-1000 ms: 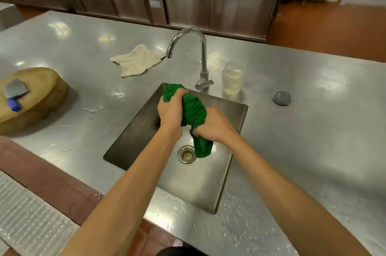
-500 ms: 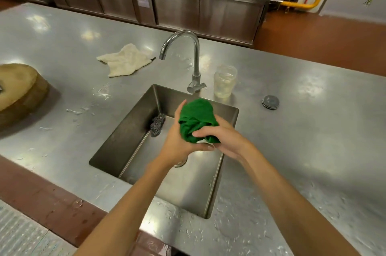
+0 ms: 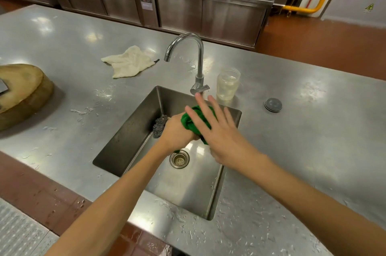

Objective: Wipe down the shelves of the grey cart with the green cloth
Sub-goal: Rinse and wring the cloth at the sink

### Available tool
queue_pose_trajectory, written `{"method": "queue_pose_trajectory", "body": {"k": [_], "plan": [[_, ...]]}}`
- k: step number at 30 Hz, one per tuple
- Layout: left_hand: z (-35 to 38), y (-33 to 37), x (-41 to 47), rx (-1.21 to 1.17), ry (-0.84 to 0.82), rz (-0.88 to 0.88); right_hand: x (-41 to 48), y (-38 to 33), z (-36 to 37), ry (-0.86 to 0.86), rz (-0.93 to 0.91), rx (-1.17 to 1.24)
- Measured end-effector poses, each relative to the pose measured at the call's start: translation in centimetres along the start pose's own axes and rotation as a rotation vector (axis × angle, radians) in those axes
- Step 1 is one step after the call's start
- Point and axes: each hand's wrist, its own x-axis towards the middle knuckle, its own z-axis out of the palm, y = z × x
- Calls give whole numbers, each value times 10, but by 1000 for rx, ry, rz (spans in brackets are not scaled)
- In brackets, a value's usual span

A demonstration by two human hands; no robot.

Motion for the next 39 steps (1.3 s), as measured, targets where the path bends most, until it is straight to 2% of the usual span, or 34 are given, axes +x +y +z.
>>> {"method": "queue_pose_trajectory", "body": {"k": [3, 5, 7, 10, 14, 18, 20, 24, 27, 29, 31, 33, 36, 39], "plan": [[3, 8, 0, 102, -60, 87, 19, -3, 17, -41, 155, -157], [-2, 6, 5, 254, -48, 141, 31, 1, 24, -69, 225, -192], [-7, -1, 10, 388, -6, 200, 41, 3, 28, -80, 259, -105], [-14, -9, 17, 463, 52, 201, 55, 1, 29, -72, 366, 51], [-24, -18, 24, 651, 86, 333, 70, 2, 27, -260, 537, 391], [-25, -24, 28, 743, 101, 383, 81, 12, 25, -408, 510, 487], [-24, -26, 31, 769, 81, 373, 81, 14, 30, -403, 497, 516], [-28, -35, 37, 609, 6, 202, 67, 14, 48, -258, 468, 571], [-32, -42, 38, 451, -77, 87, 48, 20, 47, -61, 321, 421], [-35, -42, 36, 152, -83, -74, 36, 23, 44, 55, 166, 298], [-38, -39, 33, -164, -119, -227, 26, 20, 45, 77, 64, 180], [-37, -33, 28, -294, -258, -252, 24, 11, 47, 88, 62, 42], [-30, -20, 22, -288, -413, -183, 37, 2, 48, 100, 168, -117], [-28, -17, 28, -7, -346, -66, 51, 6, 44, -50, 280, -133]]}}
